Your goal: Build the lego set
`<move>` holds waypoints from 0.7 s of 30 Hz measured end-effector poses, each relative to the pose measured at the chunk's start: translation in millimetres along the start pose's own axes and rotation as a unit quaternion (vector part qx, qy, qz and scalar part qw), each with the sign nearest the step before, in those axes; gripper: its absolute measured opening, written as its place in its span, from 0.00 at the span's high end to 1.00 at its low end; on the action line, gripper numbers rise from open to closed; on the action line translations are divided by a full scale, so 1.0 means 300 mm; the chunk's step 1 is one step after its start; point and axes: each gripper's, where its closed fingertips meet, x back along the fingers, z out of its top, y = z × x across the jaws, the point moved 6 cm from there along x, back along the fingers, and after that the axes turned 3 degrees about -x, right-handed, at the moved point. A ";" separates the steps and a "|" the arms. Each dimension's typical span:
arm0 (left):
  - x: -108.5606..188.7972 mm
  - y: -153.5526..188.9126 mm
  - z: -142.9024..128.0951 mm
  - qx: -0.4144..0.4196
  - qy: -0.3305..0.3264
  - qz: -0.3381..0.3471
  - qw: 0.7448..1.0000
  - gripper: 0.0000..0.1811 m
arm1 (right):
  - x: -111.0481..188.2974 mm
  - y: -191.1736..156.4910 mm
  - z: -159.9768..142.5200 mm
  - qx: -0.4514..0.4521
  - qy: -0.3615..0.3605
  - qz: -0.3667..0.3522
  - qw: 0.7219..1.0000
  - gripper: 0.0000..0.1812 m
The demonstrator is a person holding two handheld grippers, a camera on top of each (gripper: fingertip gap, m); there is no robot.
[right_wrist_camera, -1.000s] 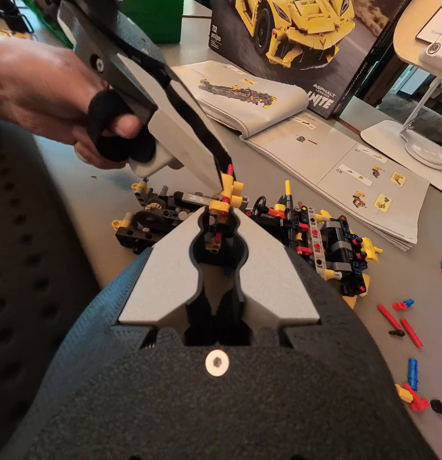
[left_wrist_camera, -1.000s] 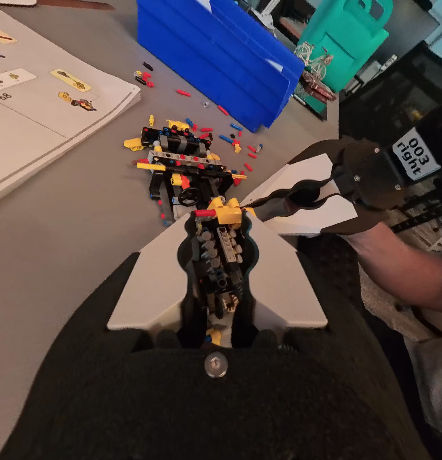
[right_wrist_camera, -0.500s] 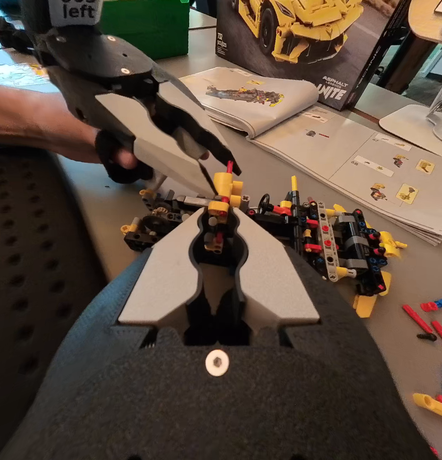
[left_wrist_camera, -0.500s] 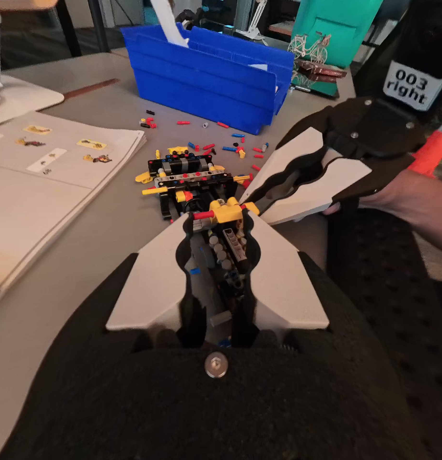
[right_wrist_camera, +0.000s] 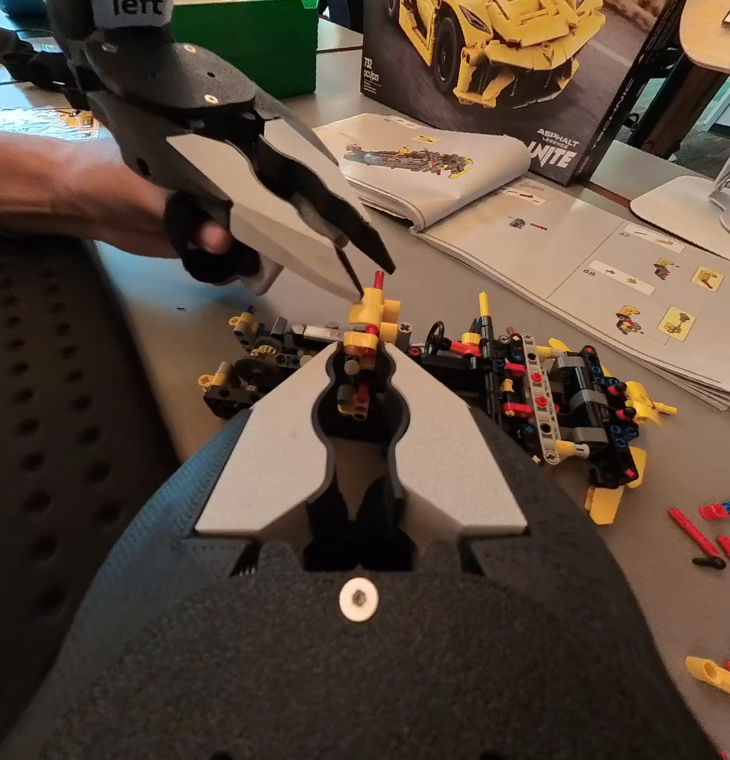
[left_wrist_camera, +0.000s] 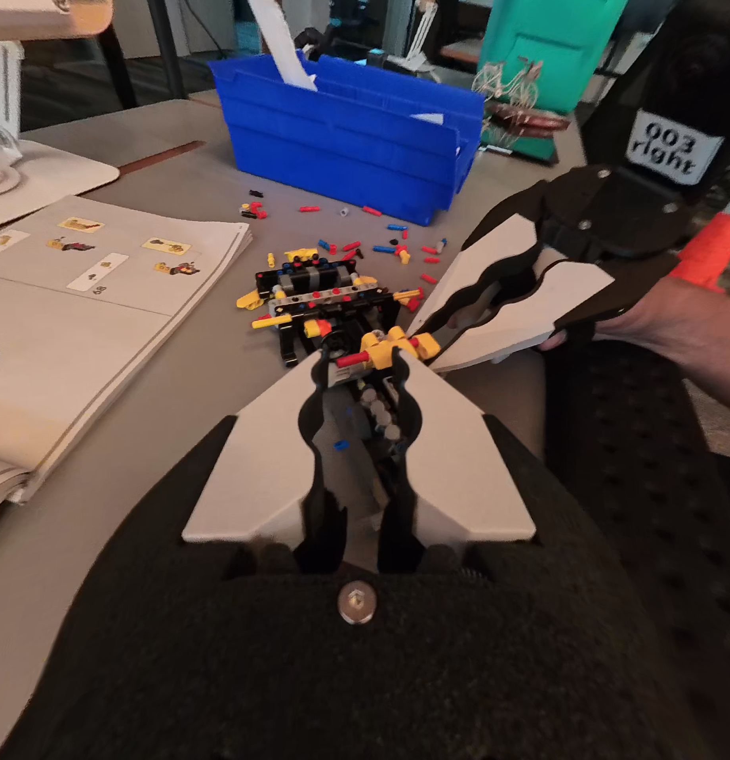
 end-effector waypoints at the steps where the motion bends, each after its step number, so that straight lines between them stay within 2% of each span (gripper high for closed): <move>1: 0.002 -0.005 -0.001 0.003 -0.003 0.005 1.000 0.83 | 0.000 0.000 0.000 0.001 0.000 -0.001 1.000 0.92; 14: 0.001 -0.008 -0.016 0.073 -0.002 -0.028 0.997 0.87 | -0.002 -0.006 0.000 0.015 -0.005 -0.005 1.000 0.92; 21: 0.001 -0.003 -0.008 0.062 0.003 -0.016 0.998 0.88 | -0.001 -0.011 0.001 0.026 -0.009 -0.006 1.000 0.92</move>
